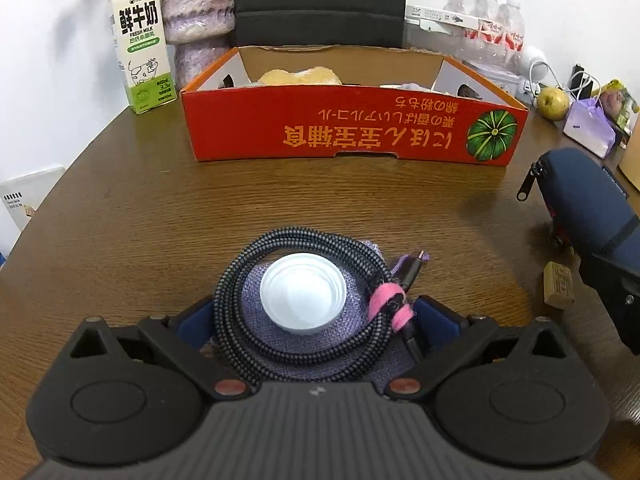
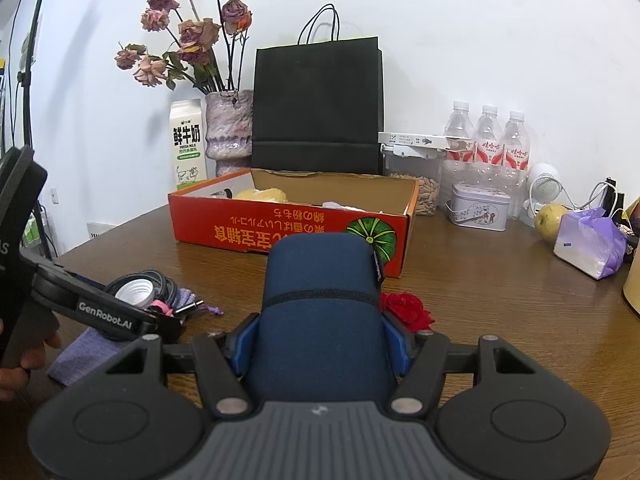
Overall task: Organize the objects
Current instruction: 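Grasp the black braided cable coil with left tool while right tool lifts the navy case, then lift the cable with left tool, leaving the white lid on the pouch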
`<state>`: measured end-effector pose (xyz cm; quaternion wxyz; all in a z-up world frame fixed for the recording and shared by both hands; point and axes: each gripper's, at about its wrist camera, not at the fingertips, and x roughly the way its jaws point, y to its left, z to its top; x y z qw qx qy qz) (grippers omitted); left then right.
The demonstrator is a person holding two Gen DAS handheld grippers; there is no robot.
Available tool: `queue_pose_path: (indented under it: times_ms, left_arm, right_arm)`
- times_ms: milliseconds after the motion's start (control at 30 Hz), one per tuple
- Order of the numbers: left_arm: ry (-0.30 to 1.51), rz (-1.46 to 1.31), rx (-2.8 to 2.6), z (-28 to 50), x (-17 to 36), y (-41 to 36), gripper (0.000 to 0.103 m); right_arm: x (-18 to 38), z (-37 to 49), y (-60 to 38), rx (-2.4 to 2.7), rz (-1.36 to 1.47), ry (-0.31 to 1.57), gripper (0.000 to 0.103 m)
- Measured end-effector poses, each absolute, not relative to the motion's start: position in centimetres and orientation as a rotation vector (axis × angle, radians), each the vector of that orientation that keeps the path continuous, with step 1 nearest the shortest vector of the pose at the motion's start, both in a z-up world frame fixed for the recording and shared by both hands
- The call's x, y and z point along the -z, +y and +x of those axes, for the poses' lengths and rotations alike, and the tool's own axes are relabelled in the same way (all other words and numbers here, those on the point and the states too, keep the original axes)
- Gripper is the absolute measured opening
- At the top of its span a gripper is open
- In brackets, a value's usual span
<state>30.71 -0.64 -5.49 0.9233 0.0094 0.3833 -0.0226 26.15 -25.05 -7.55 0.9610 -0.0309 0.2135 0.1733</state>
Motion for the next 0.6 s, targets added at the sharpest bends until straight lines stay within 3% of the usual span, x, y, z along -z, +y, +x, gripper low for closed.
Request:
queue_pose_path:
  times_ms: [200, 600]
  left_arm:
    - [0.754, 0.003, 0.025, 29.9, 5.1, -0.6, 0.095]
    - [0.647, 0.018, -0.021, 27.6, 3.5, -0.9, 0.094]
  right_arm:
    - [7.5, 26.1, -25.1, -0.351, -0.061, 0.431, 0.062]
    - [7.5, 26.0, -25.2, -0.349, -0.058, 0.413, 0.062]
